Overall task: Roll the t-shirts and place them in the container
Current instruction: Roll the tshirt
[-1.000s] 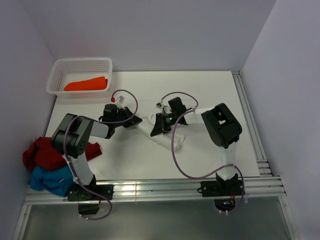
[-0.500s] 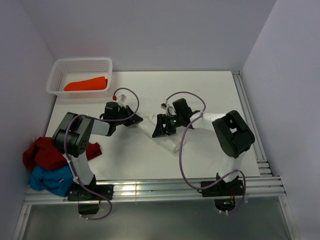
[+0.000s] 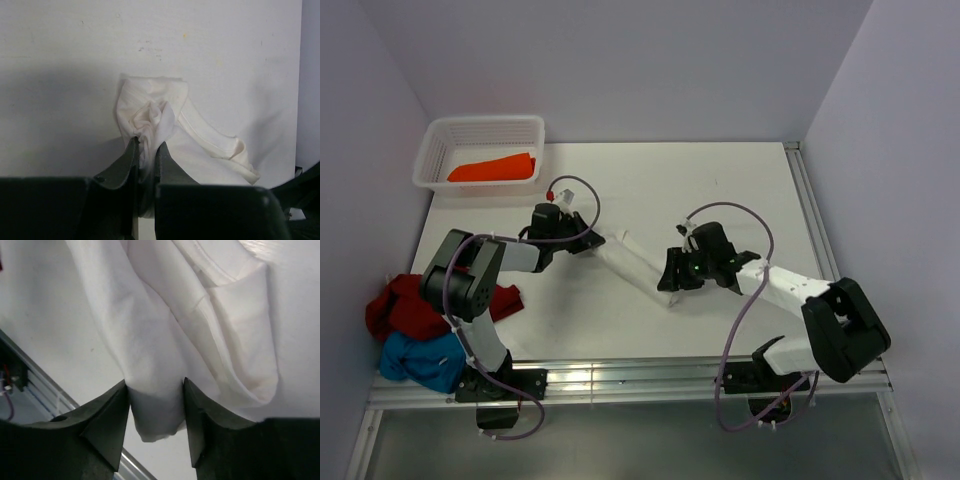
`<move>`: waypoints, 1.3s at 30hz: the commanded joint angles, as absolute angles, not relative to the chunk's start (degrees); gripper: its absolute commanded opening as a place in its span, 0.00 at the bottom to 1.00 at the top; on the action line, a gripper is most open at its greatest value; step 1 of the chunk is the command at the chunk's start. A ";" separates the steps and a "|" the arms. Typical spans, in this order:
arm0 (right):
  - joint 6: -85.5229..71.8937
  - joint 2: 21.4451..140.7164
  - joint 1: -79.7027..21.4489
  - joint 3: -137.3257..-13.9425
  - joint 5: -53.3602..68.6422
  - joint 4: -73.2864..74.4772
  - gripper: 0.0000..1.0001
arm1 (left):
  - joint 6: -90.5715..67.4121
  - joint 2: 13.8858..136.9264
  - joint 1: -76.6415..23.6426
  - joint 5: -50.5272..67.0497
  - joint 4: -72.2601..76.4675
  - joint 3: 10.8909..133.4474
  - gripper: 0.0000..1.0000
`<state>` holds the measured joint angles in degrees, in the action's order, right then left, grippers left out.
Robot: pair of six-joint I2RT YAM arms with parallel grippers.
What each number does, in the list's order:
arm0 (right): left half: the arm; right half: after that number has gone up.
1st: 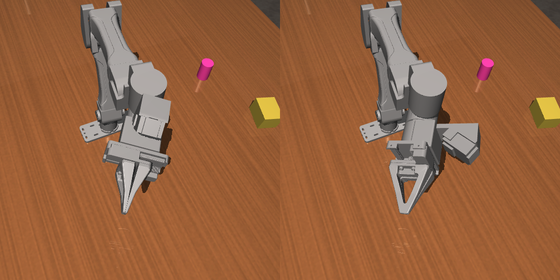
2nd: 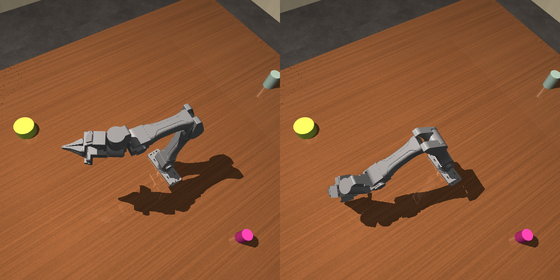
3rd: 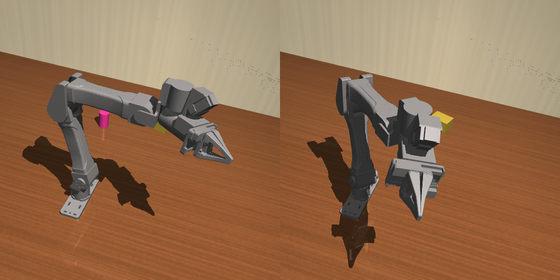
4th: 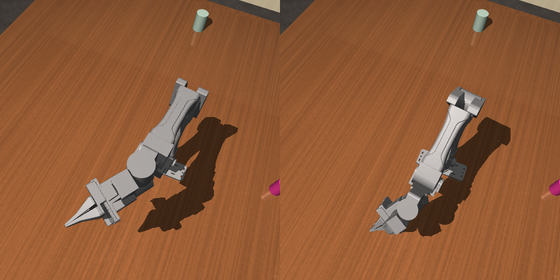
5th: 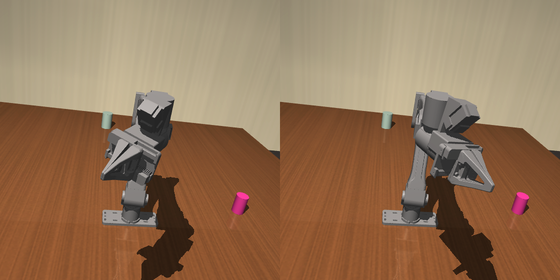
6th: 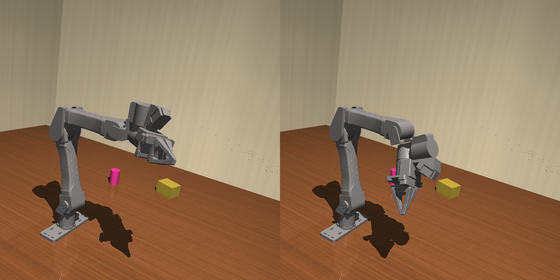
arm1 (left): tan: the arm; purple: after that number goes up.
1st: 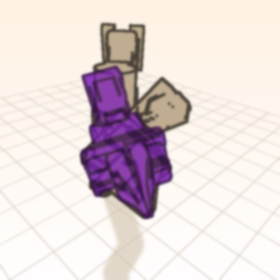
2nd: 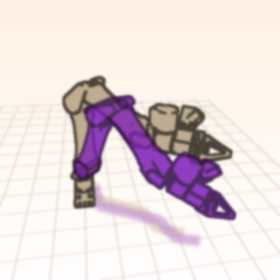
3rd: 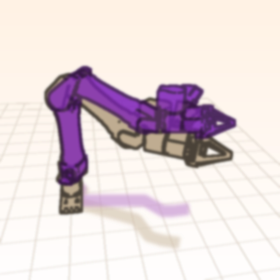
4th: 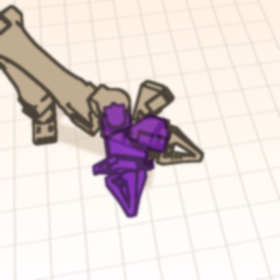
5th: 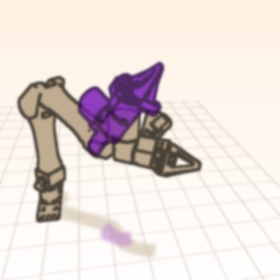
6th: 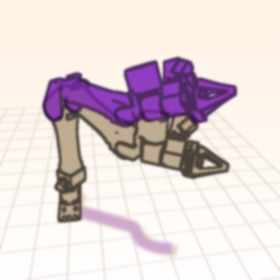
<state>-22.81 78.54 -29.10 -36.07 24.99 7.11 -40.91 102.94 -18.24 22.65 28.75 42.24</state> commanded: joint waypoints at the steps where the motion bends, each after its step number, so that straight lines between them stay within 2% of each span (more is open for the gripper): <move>1: -25.21 73.83 -29.36 -32.44 18.99 9.58 0.49 | -37.88 100.55 -18.72 18.11 25.75 42.98 0.00; 3: -26.27 72.87 -29.36 -31.29 18.46 9.06 0.33 | -37.62 100.02 -18.98 17.58 25.49 42.80 0.00; 4: -27.24 72.86 -29.36 -30.51 18.54 8.70 0.15 | -37.62 99.76 -19.16 17.40 25.23 42.72 0.00; 5: -27.77 73.04 -29.36 -30.15 18.54 8.09 0.09 | -37.53 99.58 -19.25 16.79 25.14 42.63 0.00; 7: -29.00 74.18 -29.36 -29.10 18.63 7.21 0.04 | -37.35 99.05 -19.60 16.26 24.79 42.45 0.00; 11: -31.46 74.45 -29.27 -28.21 17.59 6.07 0.04 | -36.83 98.17 -20.39 14.42 23.73 42.01 0.00; 12: -32.16 74.01 -29.27 -28.04 15.58 6.24 0.10 | -36.83 97.65 -20.56 13.72 23.64 41.92 0.00; 13: -33.56 73.66 -29.27 -27.43 14.60 6.24 0.33 | -36.74 97.47 -20.83 13.45 23.64 41.49 0.00; 14: -34.27 73.30 -29.18 -26.99 13.72 6.50 0.41 | -36.83 96.77 -21.00 13.10 23.73 41.14 0.00; 15: -35.06 72.26 -29.18 -26.11 13.10 6.42 0.56 | -36.91 96.59 -21.18 12.49 23.82 40.87 0.00; 19: -39.10 68.47 -29.18 -24.00 10.64 5.62 0.74 | -37.18 95.36 -22.23 10.38 23.99 39.38 0.00; 21: -39.64 66.20 -29.18 -23.73 7.74 6.76 0.75 | -37.53 94.93 -22.94 9.41 24.08 38.68 0.00; 22: -40.07 65.57 -29.18 -23.73 6.86 7.29 0.79 | -37.70 94.83 -23.72 8.36 24.34 38.06 0.00; 25: -40.43 63.90 -29.27 -23.73 4.31 9.23 0.80 | -38.32 94.66 -24.96 7.04 24.78 37.01 0.00; 31: -42.18 66.09 -29.18 -24.08 2.20 9.76 0.84 | -38.85 94.83 -25.84 5.10 23.91 36.91 0.00; 36: -45.26 71.97 -29.18 -23.38 0.97 5.89 0.85 | -39.02 94.31 -25.93 4.40 23.20 36.83 0.00; 38: -46.40 73.12 -29.18 -22.94 1.05 2.91 0.84 | -38.94 94.13 -25.93 4.39 23.12 36.74 0.00; 39: -47.45 74.26 -29.27 -22.77 0.53 2.29 0.80 | -38.94 93.96 -25.93 4.22 22.94 36.56 0.00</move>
